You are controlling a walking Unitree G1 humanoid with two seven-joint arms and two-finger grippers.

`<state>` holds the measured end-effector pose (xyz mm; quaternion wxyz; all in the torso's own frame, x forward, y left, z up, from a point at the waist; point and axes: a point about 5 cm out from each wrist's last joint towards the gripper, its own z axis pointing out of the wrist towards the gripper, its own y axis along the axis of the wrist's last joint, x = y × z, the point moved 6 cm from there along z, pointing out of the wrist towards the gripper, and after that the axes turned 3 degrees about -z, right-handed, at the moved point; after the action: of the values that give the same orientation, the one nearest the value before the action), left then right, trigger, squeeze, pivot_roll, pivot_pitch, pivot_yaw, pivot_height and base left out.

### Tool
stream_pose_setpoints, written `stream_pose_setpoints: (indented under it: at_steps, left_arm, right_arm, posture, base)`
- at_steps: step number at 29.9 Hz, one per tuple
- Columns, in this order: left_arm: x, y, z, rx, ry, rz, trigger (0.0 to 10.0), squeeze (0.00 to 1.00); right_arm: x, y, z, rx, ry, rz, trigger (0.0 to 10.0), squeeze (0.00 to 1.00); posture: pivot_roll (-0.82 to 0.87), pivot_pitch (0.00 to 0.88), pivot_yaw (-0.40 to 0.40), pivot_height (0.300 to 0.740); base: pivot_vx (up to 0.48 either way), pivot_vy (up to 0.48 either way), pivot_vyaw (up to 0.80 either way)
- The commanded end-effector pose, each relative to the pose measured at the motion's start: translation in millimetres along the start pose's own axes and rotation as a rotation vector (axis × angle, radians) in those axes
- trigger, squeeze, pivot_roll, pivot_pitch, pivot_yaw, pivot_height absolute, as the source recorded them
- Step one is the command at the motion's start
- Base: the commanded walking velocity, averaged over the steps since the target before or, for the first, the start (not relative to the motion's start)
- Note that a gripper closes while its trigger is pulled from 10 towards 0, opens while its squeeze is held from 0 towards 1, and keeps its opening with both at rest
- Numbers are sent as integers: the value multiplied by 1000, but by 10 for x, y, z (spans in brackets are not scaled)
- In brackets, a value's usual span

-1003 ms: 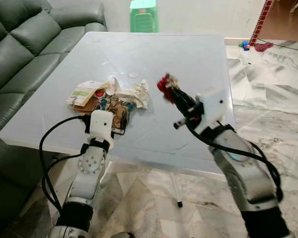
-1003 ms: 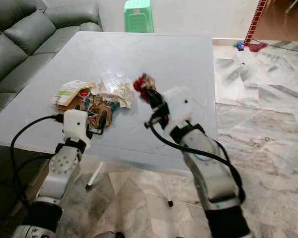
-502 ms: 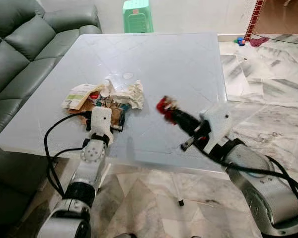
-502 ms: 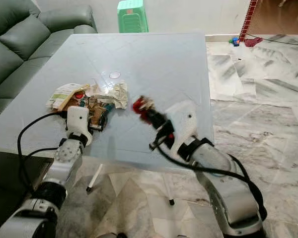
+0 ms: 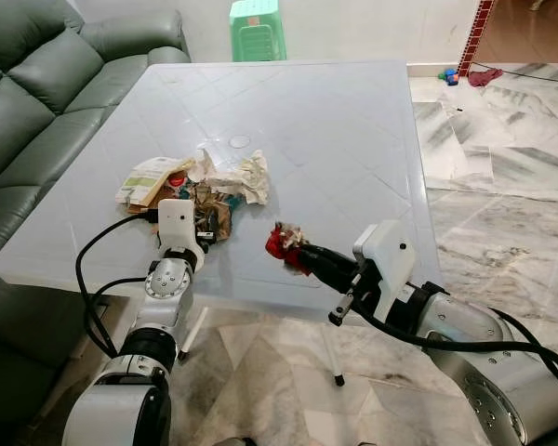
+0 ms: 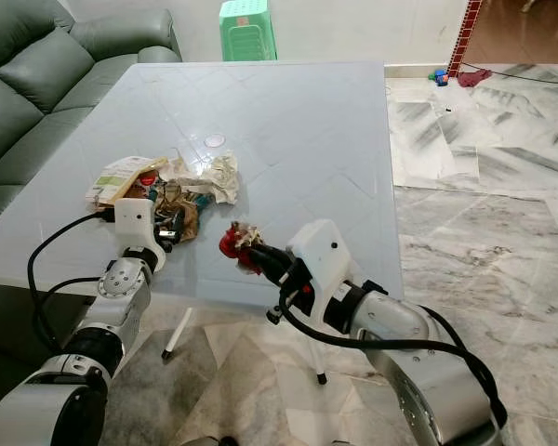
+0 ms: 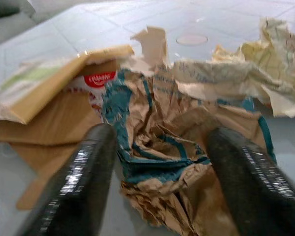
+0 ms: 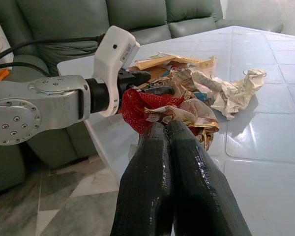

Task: Picking trash to rubbish bin

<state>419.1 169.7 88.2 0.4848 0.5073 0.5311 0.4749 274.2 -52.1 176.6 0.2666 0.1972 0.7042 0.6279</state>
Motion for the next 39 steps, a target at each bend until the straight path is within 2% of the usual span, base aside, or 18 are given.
stream_pose_setpoints:
  at_steps: [1, 9, 23, 27, 39]
  left_arm:
    - [39, -20, -3, 8, 4, -14, 0, 0]
    - [18, -88, -10, 36, 1, -46, 0, 0]
    - [19, -85, -12, 28, -1, -58, 0, 0]
    - [20, -57, -19, 6, -6, -27, 0, 0]
    - [-37, 26, -3, -32, -29, -15, 0, 0]
  right_arm:
    - [91, 89, 19, -24, 44, -12, 10000, 0]
    - [102, 102, 28, -19, 57, -18, 10000, 0]
    - [109, 94, 51, -12, 71, -23, 10000, 0]
    - [102, 88, 57, -11, 70, -24, 10000, 0]
    - [94, 84, 76, -8, 72, -27, 10000, 0]
  posture:
    - [-177, 93, 103, 740]
    - [-178, 93, 98, 740]
    - [-172, 93, 87, 740]
    - [-172, 92, 86, 740]
    - [-171, 89, 84, 740]
  base:
    - [0, 0, 0]
    - [0, 0, 0]
    - [0, 0, 0]
    - [0, 0, 0]
    - [0, 0, 0]
